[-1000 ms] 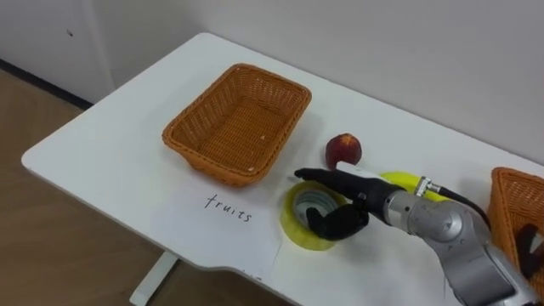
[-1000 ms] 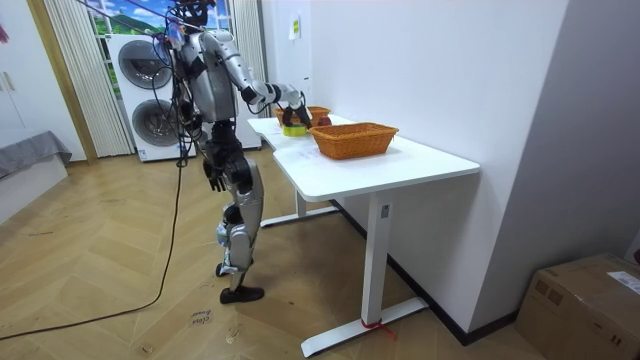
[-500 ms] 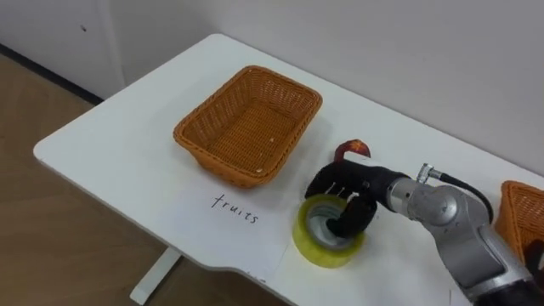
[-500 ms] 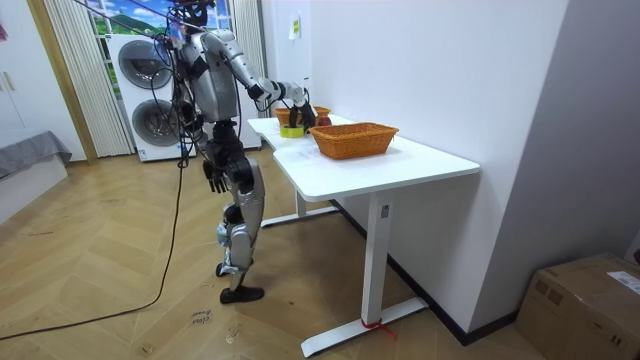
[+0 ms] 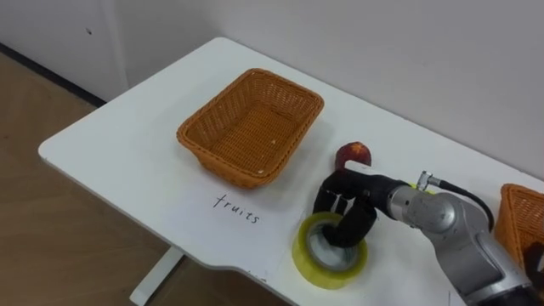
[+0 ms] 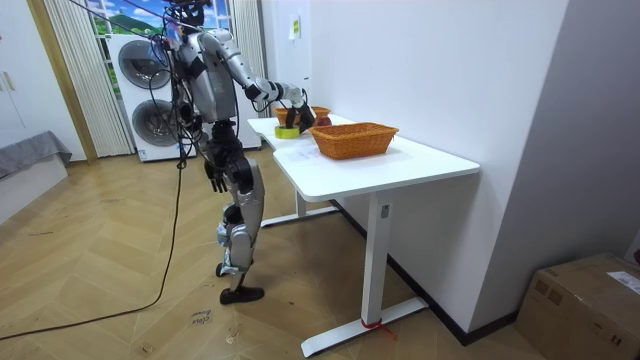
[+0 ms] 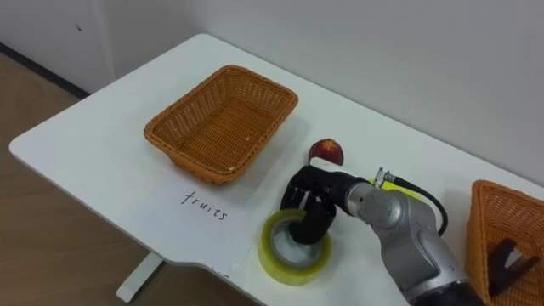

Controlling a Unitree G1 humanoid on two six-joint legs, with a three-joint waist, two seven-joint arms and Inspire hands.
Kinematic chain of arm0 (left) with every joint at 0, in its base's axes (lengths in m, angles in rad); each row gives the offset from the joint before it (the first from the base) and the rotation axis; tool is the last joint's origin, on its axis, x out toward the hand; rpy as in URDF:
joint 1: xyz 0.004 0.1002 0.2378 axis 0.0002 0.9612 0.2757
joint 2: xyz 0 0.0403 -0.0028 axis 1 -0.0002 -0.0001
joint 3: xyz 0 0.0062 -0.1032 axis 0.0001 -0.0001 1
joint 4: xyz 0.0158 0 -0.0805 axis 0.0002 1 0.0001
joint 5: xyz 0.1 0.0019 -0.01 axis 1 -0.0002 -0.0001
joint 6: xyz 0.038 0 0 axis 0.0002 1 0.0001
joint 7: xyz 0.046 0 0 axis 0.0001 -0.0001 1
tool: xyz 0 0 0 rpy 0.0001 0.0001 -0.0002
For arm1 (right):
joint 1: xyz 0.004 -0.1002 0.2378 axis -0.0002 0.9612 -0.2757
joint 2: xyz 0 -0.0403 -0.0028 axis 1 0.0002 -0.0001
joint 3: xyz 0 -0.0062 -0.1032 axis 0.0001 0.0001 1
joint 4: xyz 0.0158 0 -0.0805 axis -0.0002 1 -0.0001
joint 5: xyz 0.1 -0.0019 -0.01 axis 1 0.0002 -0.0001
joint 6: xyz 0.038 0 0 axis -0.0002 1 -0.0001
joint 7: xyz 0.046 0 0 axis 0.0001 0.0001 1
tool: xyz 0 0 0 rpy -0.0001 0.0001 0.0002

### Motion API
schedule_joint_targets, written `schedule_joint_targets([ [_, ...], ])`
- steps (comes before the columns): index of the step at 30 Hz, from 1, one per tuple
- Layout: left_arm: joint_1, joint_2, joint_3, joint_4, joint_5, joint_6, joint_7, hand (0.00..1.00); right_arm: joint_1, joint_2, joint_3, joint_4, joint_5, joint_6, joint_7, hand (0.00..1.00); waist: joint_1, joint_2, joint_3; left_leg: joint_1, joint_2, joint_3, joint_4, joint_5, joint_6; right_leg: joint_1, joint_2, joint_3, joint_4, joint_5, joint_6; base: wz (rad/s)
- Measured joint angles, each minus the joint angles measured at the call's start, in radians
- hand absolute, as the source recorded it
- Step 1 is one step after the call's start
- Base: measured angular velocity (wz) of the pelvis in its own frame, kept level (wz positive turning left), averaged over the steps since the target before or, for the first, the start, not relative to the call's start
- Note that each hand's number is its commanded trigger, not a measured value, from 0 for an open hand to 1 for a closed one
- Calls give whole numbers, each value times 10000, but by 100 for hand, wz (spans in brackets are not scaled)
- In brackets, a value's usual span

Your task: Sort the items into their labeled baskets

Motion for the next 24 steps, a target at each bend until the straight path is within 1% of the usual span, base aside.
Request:
schedule_joint_targets([
  [7,-67,-2,-41,252,-8,-62,35,0,-3,-4,-5,0,88,-15,33,100,-22,6,6,-3,4,-13,-1,0,0,-2,6,-2,-2,0,-1,0],
  [10,-189,33,-227,556,-11,-82,71,0,5,-49,0,-62,165,-16,32,100,-33,25,19,-17,4,-17,-3,-2,0,-8,8,-3,-18,1,-1,0],
  [16,-230,116,-192,666,-38,-171,366,0,64,-163,-85,-187,600,-91,-17,100,-76,22,28,-16,9,49,-66,1,-2,-52,19,25,-41,1,-1,0],
  [18,-231,120,-139,632,-23,-403,371,0,445,-163,-302,-403,739,-285,-262,100,-116,39,37,-9,11,72,-63,-10,10,-46,18,76,-42,1,-1,0],
  [19,-230,119,-122,624,-19,-462,369,0,543,-163,-341,-490,743,-337,-314,100,-127,45,41,-2,12,84,-67,-13,13,-47,16,88,-40,1,-1,-7],
  [20,-222,95,-1,592,-18,-564,367,0,715,-163,-424,-674,797,-411,-362,100,-132,59,51,8,24,146,-80,-18,17,-69,18,165,-38,1,-1,-15],
  [22,-213,58,190,579,-12,-719,369,0,955,-168,-546,-1049,814,-461,-402,100,-184,86,69,-9,33,241,-138,-17,18,-142,17,276,-16,1,0,-16],
  [24,-114,52,278,562,-12,-773,369,0,1239,-188,-589,-1485,809,-510,-433,100,-432,157,112,14,30,310,-150,-18,22,-142,4,357,10,2,2,-10],
])
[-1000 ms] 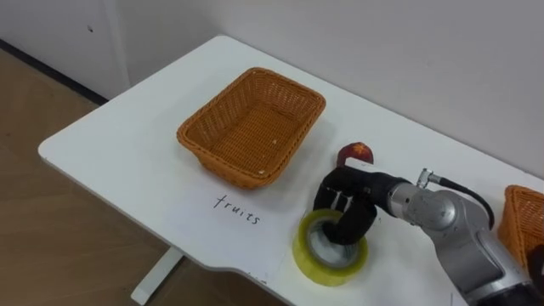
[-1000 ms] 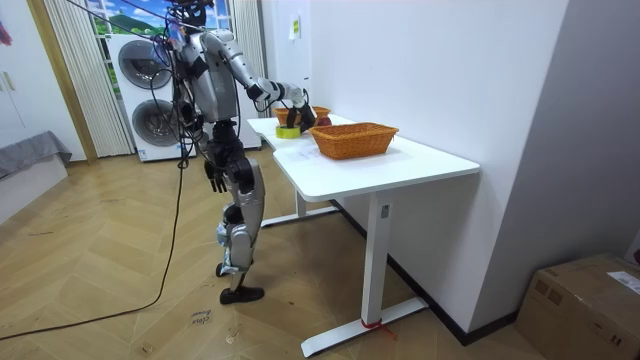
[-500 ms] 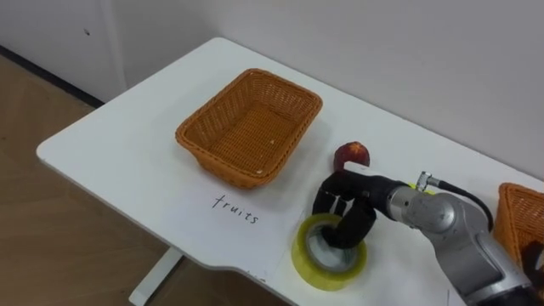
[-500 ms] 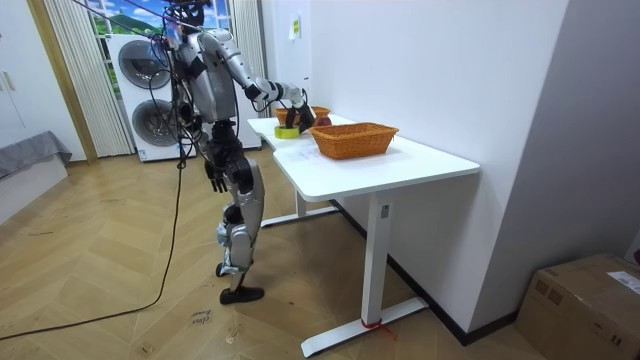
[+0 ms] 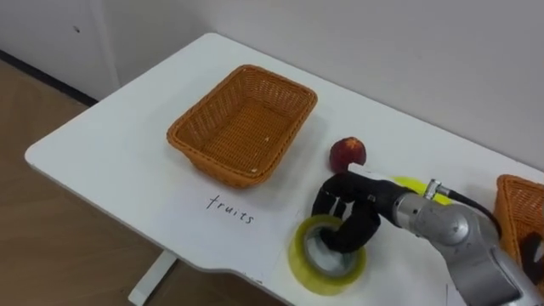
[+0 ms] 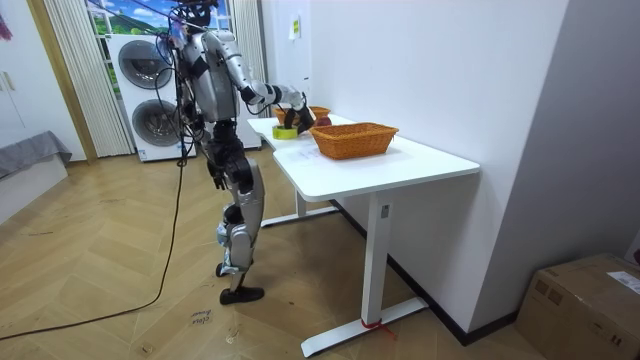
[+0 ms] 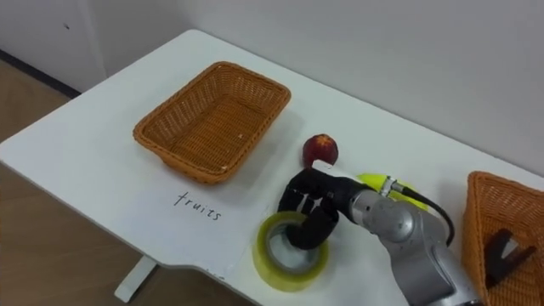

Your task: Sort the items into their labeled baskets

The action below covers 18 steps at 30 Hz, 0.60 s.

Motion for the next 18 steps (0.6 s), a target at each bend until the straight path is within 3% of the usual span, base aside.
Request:
schedule_joint_targets([
  [5,325,-232,652,11,-1,-280,-4,0,37,5,-904,-724,-31,-172,-11,100,-681,250,66,71,5,163,20,-5,18,3,-4,211,-10,27,33,-10],
  [8,474,-267,921,37,17,-376,4,0,40,4,-1726,-1069,2,-418,-268,100,-938,323,47,234,20,248,-29,-4,19,57,-1,300,-7,28,34,-9],
  [10,529,-304,923,152,0,-389,70,0,40,-27,-2112,-1188,3,-460,-463,100,-1030,319,-22,251,14,242,-65,-5,19,96,-6,285,-16,27,36,0],
  [18,965,-418,1139,9,-8,-454,218,0,61,-54,-3401,-1402,1086,-512,-1455,100,-1519,195,-121,422,24,279,-69,-5,19,224,-7,292,-35,27,37,-1],
])
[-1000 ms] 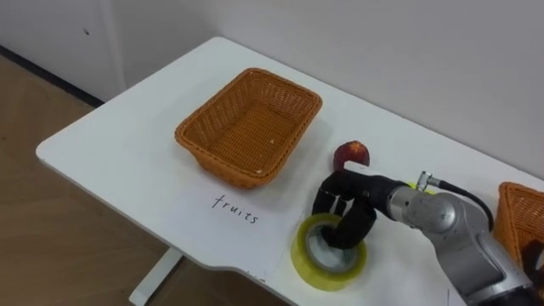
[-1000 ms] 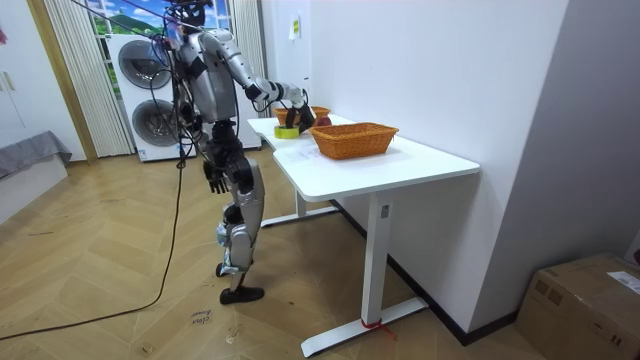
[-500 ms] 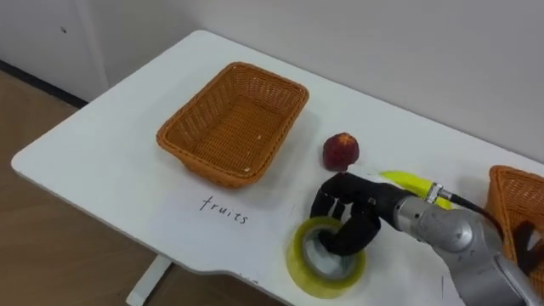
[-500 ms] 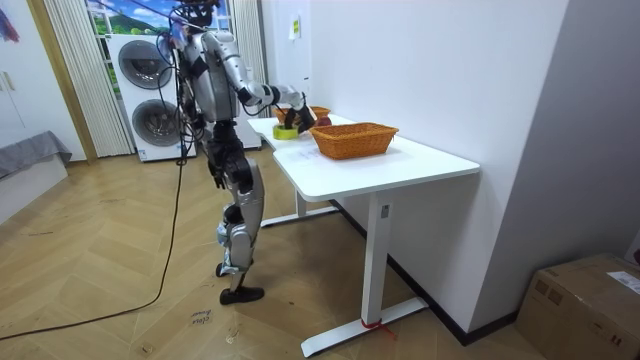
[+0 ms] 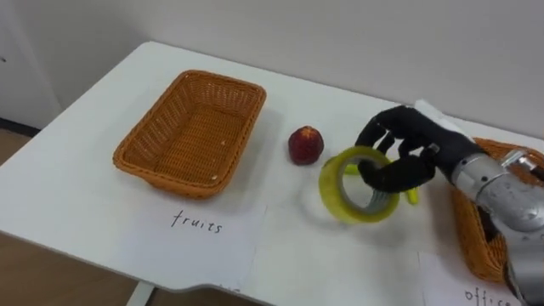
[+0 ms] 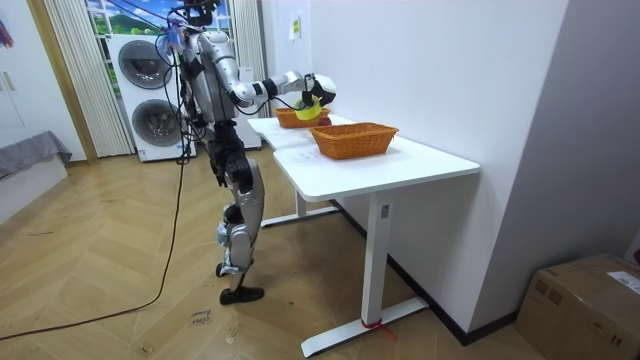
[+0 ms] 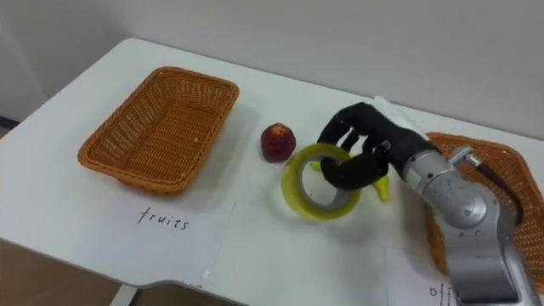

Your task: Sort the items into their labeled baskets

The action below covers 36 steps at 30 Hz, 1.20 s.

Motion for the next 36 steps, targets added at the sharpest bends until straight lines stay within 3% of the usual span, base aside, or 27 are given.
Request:
schedule_joint_targets([
  [4,73,-2,-11,7,-10,-6,44,0,3,0,-175,2,13,-73,-538,100,-105,46,31,149,18,36,-17,-15,11,97,13,54,-6,-1,1,-3],
  [7,108,-15,-2,19,-7,-116,93,0,15,0,-431,-2,28,-338,-702,100,-174,106,40,132,51,139,5,-55,27,83,33,192,-26,-2,0,-10],
  [14,237,-41,370,114,-74,-285,93,0,43,-1,-908,-73,38,-421,-1339,100,-325,224,-27,152,51,414,6,-67,62,-82,36,500,-10,24,40,-11],
  [18,221,-103,578,224,-110,-332,98,0,41,-3,-1174,-75,33,-688,-1603,100,-557,223,-48,153,52,449,-69,-68,64,-107,40,559,-13,28,45,-1],
  [25,165,-126,651,287,-577,-390,99,0,39,-241,-1325,-46,194,-746,-2203,100,-780,252,-48,174,122,651,-102,-65,57,-222,88,765,0,44,22,-9],
  [30,62,-113,645,287,-693,-393,99,0,48,-295,-1325,504,1026,-741,-2265,100,-891,156,12,293,156,829,-154,-67,53,-262,99,870,11,49,13,-10],
  [36,269,-77,785,177,-709,-386,86,0,47,-419,-1473,1155,1472,-641,-2106,100,-1034,98,-14,329,202,1039,-317,-69,54,-383,157,1089,-31,132,-2,-11],
])
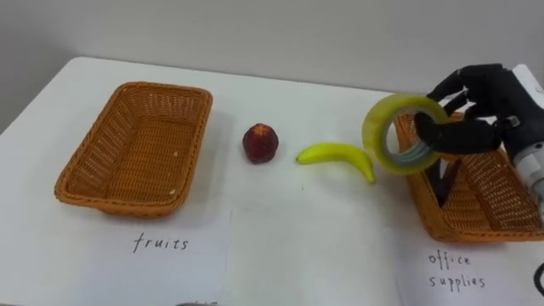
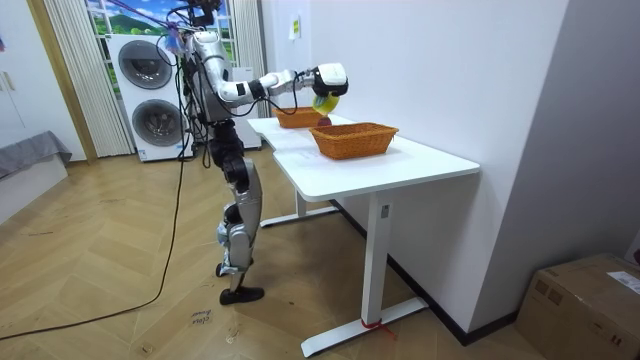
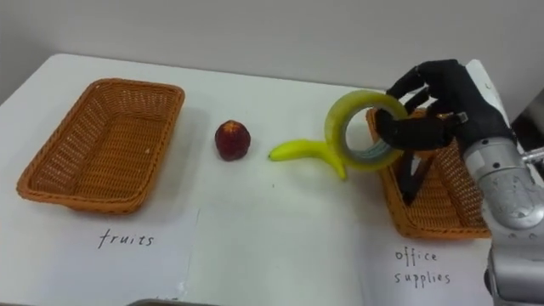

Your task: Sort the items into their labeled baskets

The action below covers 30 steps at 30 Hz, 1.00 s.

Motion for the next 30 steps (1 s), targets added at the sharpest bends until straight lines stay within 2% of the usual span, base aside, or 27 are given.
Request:
schedule_joint_targets([
  [5,68,3,1,20,-76,1,-3,0,1,-50,-315,446,54,99,6,100,-78,-17,-12,9,22,95,-11,0,0,-85,33,182,13,21,-2,-10],
  [11,-60,5,-2,261,-77,-1,26,0,2,-52,-349,843,42,112,6,100,-337,-65,-22,11,55,187,-13,3,-6,-67,56,222,14,37,-23,-2],
  [15,-84,41,-15,332,-92,-2,49,0,1,-57,-489,1585,183,114,3,100,-370,-146,-11,14,72,213,-11,3,-7,-61,61,219,11,55,-33,-2],
  [21,-69,89,-29,333,-93,6,50,0,1,-123,-587,1799,558,112,-90,100,-382,-188,-4,12,101,213,-26,-3,-15,-69,84,220,-12,74,-47,0],
  [30,-137,91,-52,327,-92,84,51,0,1,-227,-605,2076,805,113,-391,100,-489,-126,-15,32,107,284,-10,0,-20,-118,110,379,-8,82,-54,-2],
])
